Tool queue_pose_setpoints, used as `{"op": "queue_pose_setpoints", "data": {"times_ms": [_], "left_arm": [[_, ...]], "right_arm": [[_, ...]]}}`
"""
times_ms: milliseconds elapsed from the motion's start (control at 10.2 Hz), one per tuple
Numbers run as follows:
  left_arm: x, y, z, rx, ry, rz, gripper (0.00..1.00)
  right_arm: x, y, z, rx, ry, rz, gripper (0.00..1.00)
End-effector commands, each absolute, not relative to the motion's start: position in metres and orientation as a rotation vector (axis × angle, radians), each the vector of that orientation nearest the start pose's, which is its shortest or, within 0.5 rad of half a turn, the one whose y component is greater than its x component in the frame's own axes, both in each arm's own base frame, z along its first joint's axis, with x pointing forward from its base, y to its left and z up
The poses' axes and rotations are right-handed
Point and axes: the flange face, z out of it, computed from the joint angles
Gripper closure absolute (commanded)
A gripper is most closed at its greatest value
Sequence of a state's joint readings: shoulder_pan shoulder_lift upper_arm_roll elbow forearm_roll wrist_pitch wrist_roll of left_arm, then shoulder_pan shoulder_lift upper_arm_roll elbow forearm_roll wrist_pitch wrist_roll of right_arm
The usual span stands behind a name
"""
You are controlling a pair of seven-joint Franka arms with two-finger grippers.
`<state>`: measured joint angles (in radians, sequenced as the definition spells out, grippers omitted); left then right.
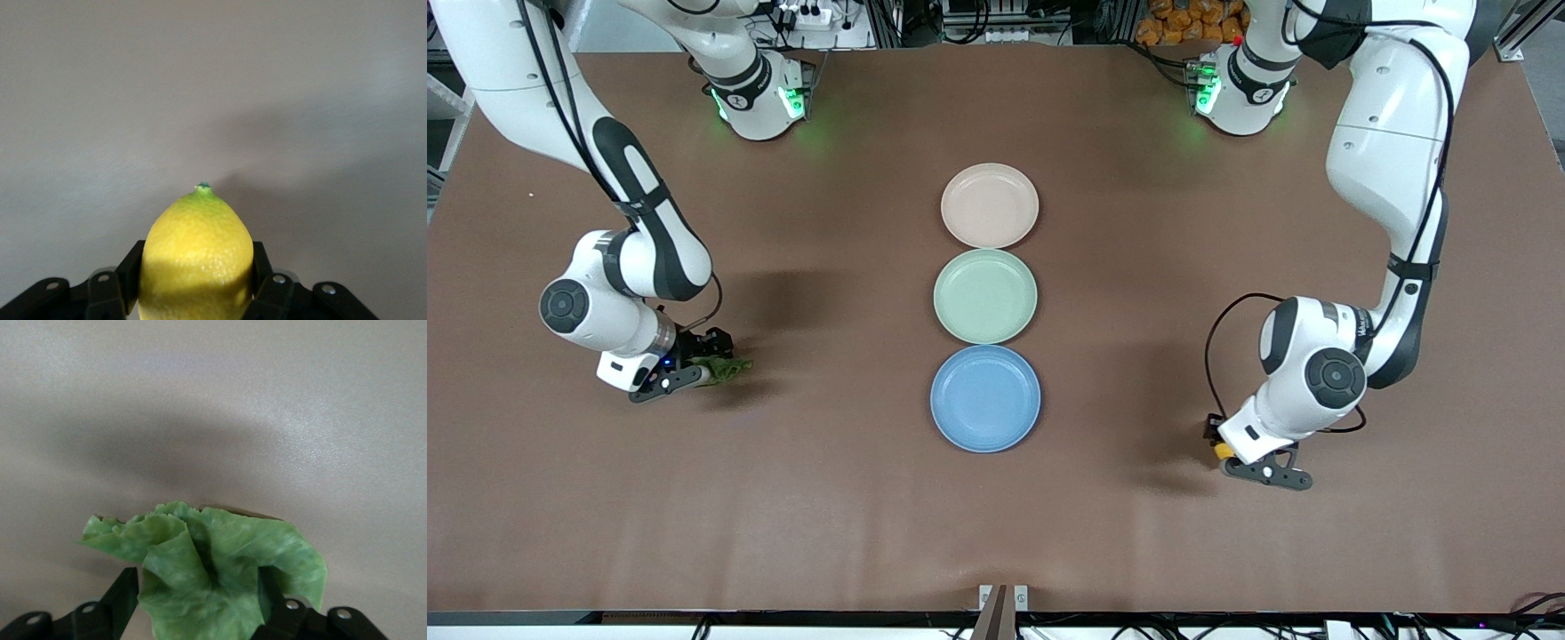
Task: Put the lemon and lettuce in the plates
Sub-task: 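Carry the lemon with the left gripper onto the blue plate and release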
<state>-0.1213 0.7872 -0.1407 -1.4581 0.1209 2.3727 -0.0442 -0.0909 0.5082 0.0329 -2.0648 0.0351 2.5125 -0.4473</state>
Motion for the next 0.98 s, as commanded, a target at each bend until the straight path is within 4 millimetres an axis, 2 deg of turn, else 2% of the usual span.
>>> {"op": "queue_pose_setpoints", "data": {"times_ms": [0,98,294,392,490,588,686,882], "left_arm": [[0.707,-0.240,0.273,-3.216,0.401,-0.292,1.00],[0.699,-0.282,0.284,-3.229,0.390,-0.329,1.00],[0.692,-0.334,0.302,-3.271,0.323,-0.452,1.00],[0.679,-0.365,0.305,-3.294,0.300,-0.483,1.00],[0.664,-0.391,0.306,-3.311,0.256,-0.475,1.00],[0.649,-0.415,0.306,-3.321,0.261,-0.466,1.00],[0.638,-0.432,0.302,-3.323,0.292,-0.451,1.00],[0.607,-0.472,0.287,-3.323,0.362,-0.403,1.00]], "right_arm": [[0.583,-0.038,0.175,-3.026,-0.525,0.076,0.37],[0.583,-0.038,0.175,-3.025,-0.527,0.078,0.47],[0.586,-0.036,0.179,-3.007,-0.525,0.149,0.75],[0.587,-0.037,0.182,-2.998,-0.526,0.184,0.94],[0.589,-0.036,0.186,-2.988,-0.528,0.222,1.00],[0.591,-0.036,0.190,-2.981,-0.522,0.249,1.00],[0.592,-0.036,0.195,-2.980,-0.525,0.251,1.00],[0.592,-0.028,0.211,-2.973,-0.548,0.260,1.00]]}}
